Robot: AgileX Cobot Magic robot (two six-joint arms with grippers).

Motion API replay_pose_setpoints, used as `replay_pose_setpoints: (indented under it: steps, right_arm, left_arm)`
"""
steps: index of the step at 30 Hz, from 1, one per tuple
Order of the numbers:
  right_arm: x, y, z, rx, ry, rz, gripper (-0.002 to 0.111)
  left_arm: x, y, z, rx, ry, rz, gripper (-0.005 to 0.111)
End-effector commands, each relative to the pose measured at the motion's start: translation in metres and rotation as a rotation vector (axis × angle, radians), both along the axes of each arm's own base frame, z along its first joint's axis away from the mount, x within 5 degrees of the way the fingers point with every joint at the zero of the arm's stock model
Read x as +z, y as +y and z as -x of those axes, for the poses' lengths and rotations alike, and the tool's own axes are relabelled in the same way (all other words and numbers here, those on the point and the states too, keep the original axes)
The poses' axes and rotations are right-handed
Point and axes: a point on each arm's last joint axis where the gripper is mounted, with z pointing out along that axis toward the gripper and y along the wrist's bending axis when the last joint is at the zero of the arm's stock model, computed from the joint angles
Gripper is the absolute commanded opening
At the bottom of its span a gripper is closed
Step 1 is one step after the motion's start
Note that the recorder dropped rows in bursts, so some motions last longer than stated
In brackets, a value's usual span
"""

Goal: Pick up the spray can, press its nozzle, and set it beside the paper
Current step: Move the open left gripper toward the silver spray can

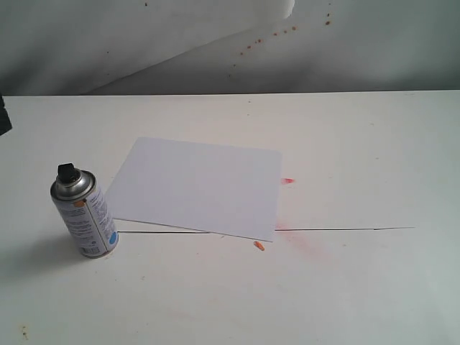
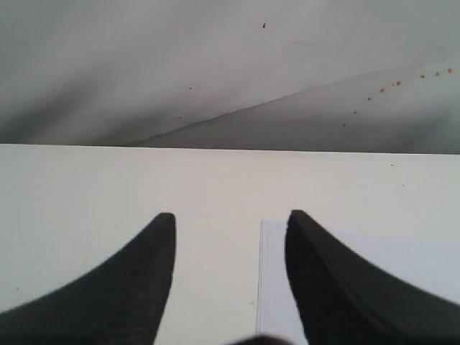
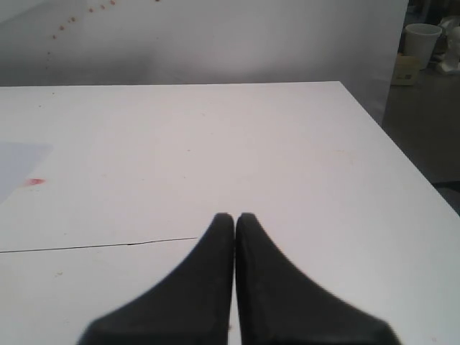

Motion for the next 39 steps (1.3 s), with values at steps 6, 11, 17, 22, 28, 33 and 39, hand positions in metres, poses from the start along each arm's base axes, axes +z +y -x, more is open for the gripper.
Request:
replay_pose_setpoints:
  steps: [6, 11, 17, 22, 28, 33, 39]
  right_arm:
    - [-0.001, 0.0, 0.0, -0.006, -0.003, 0.001, 0.001]
    - [-0.001, 0.0, 0.0, -0.006, -0.003, 0.001, 0.001]
    - [-0.001, 0.0, 0.0, -0.006, -0.003, 0.001, 0.001]
    - [-0.001, 0.0, 0.0, -0.006, -0.003, 0.001, 0.001]
    - [-0.001, 0.0, 0.0, -0.006, -0.003, 0.001, 0.001]
    - [-0.001, 0.0, 0.0, -0.006, -0.003, 0.001, 0.001]
    - [-0.001, 0.0, 0.0, -0.006, -0.003, 0.001, 0.001]
  left_arm:
    - [-0.008, 0.0, 0.004, 0.016, 0.121, 0.025, 0.078]
    - [-0.008, 0.0, 0.005, 0.073, 0.164, 0.165, 0.087]
    - [0.01, 0.0, -0.002, 0.068, -0.047, 0.213, 0.087]
    - [0.016, 0.0, -0.003, 0.068, -0.113, 0.231, 0.087]
    - [0.018, 0.0, -0.003, 0.068, -0.131, 0.241, 0.087]
    - [0.014, 0.0, -0.003, 0.067, -0.098, 0.224, 0.087]
    - [-0.009, -0.005, 0.008, -0.069, -0.127, 0.018, 0.087]
